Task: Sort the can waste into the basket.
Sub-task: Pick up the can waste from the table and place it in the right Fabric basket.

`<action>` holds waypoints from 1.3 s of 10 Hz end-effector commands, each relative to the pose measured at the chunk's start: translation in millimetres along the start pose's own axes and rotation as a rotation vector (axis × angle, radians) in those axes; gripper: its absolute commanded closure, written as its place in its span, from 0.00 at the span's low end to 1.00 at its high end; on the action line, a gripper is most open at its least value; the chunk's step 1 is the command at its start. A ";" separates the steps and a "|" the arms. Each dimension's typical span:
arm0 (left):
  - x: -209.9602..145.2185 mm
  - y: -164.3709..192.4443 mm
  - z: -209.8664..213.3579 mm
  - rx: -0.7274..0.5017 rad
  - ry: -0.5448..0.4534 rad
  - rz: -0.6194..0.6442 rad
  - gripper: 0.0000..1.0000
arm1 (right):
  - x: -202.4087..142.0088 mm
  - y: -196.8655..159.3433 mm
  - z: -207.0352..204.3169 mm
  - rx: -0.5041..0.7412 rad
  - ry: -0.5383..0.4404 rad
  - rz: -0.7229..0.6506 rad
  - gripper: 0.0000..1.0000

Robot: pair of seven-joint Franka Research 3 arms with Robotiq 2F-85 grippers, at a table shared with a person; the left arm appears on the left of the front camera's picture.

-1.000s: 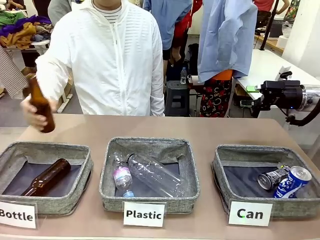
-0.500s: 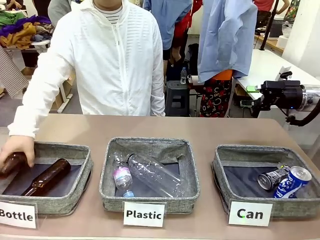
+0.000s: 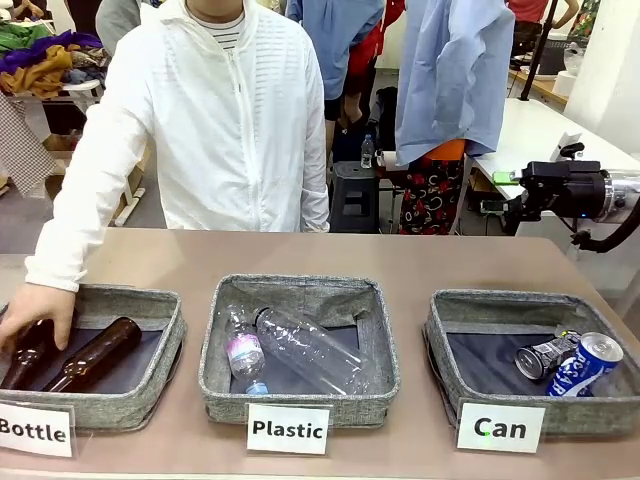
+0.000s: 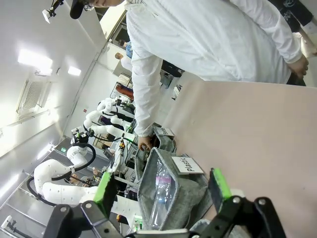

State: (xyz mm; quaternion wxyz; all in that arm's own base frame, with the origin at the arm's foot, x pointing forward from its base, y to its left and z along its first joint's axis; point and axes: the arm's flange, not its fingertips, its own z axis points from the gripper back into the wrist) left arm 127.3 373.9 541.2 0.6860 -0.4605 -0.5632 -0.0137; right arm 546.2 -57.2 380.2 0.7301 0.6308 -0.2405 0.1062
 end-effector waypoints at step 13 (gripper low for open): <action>-140.7 -16.3 -325.3 -0.403 0.618 0.013 0.00 | -0.3 1.4 -1.5 0.012 -0.008 0.002 0.00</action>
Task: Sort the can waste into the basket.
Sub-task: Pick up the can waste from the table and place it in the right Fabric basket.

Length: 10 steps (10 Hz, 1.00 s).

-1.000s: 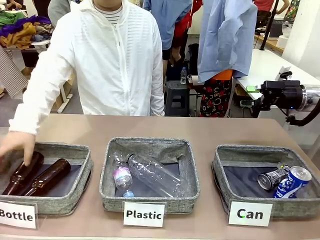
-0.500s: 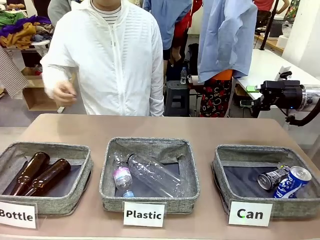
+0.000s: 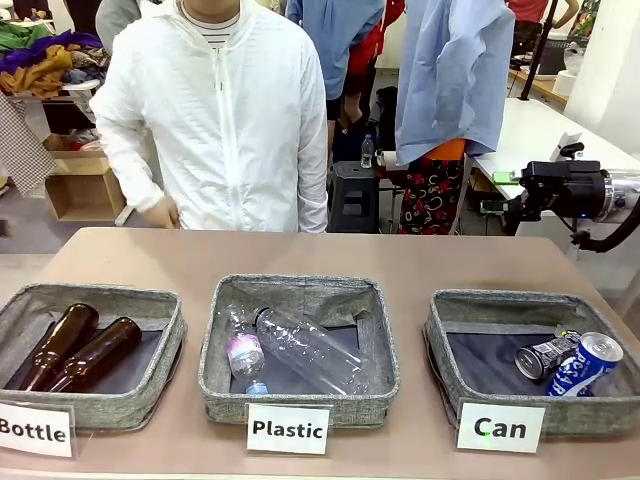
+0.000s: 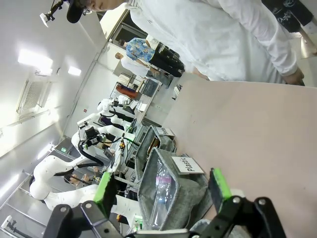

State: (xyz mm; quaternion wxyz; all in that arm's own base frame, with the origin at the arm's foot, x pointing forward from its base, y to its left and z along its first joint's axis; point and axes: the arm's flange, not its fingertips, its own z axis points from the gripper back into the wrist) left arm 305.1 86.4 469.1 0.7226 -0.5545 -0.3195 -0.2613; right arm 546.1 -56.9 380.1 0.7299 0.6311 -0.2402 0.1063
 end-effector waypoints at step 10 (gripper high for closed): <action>-4.6 28.0 -24.7 -0.045 0.026 0.055 0.00 | -0.2 1.4 -1.2 0.011 -0.009 0.002 0.00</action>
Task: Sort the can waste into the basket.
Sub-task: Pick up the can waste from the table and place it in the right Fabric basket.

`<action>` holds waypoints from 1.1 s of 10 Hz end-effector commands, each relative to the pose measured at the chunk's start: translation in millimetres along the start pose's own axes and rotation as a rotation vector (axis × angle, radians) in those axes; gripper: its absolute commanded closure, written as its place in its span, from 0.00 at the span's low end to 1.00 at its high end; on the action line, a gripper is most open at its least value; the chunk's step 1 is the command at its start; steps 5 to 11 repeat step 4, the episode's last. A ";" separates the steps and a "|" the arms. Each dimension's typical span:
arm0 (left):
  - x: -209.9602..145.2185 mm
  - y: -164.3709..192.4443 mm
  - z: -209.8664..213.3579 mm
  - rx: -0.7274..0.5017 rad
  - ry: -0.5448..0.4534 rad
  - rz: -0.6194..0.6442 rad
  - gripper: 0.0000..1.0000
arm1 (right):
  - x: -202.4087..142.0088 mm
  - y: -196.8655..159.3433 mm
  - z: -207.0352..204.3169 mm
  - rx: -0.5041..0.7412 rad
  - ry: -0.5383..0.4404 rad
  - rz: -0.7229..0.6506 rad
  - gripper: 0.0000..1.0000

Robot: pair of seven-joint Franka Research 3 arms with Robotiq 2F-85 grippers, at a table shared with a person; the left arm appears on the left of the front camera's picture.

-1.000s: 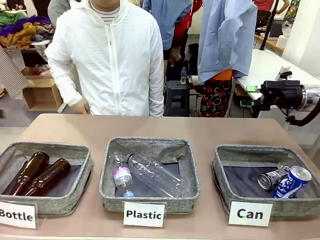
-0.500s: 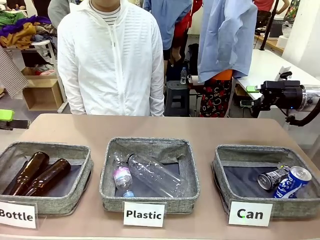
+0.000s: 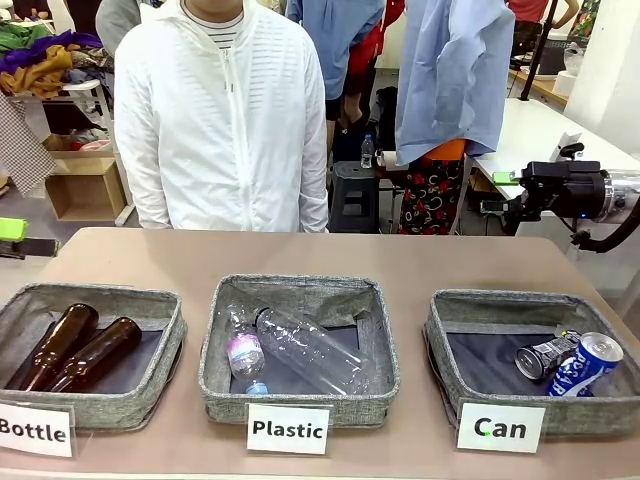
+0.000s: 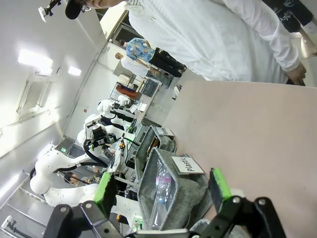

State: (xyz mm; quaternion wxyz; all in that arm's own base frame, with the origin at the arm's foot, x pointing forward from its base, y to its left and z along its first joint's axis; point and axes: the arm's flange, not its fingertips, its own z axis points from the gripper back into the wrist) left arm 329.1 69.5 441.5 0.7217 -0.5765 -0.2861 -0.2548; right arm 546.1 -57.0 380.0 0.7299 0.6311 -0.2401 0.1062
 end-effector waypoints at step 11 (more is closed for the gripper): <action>-0.2 -2.9 0.6 0.001 -0.003 -0.005 0.00 | -0.1 1.6 -1.3 0.011 -0.009 0.002 0.00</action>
